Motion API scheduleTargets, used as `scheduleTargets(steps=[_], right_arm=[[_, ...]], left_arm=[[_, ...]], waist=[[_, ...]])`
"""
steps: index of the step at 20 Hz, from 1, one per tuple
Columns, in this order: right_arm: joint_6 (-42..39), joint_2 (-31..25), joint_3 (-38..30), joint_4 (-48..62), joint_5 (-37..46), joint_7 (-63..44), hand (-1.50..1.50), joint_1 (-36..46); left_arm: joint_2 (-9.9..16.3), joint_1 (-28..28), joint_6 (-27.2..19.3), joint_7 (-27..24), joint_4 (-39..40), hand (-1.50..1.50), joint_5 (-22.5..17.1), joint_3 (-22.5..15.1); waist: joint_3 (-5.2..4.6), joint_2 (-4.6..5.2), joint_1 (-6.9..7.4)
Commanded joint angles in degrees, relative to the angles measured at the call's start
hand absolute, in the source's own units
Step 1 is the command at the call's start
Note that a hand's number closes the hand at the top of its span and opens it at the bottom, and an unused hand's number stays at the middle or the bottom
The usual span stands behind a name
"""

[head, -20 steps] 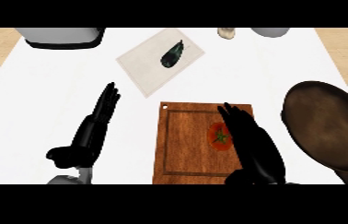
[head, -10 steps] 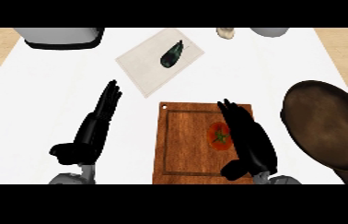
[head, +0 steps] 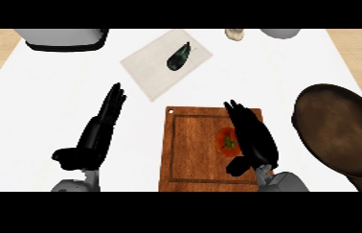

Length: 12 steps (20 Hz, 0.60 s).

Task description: Pick the tomato from the cutting board and place it in the pan

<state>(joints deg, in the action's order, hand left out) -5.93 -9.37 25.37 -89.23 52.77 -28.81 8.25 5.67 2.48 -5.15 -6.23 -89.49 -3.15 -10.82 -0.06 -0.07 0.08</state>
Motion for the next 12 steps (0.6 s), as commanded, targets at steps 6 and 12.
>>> scheduleTargets(steps=[6,12], right_arm=[[-0.25,0.83,0.78,14.59,5.59,6.61,1.5,6.5],[1.78,0.44,-1.7,13.84,7.54,10.2,1.5,5.33]], left_arm=[[-0.51,-0.16,1.51,-0.79,1.35,0.0,0.2,1.04],[-0.08,-0.63,1.42,5.17,-5.64,0.0,0.36,1.85]], waist=[[0.06,0.15,0.31],[0.07,0.06,0.18]])
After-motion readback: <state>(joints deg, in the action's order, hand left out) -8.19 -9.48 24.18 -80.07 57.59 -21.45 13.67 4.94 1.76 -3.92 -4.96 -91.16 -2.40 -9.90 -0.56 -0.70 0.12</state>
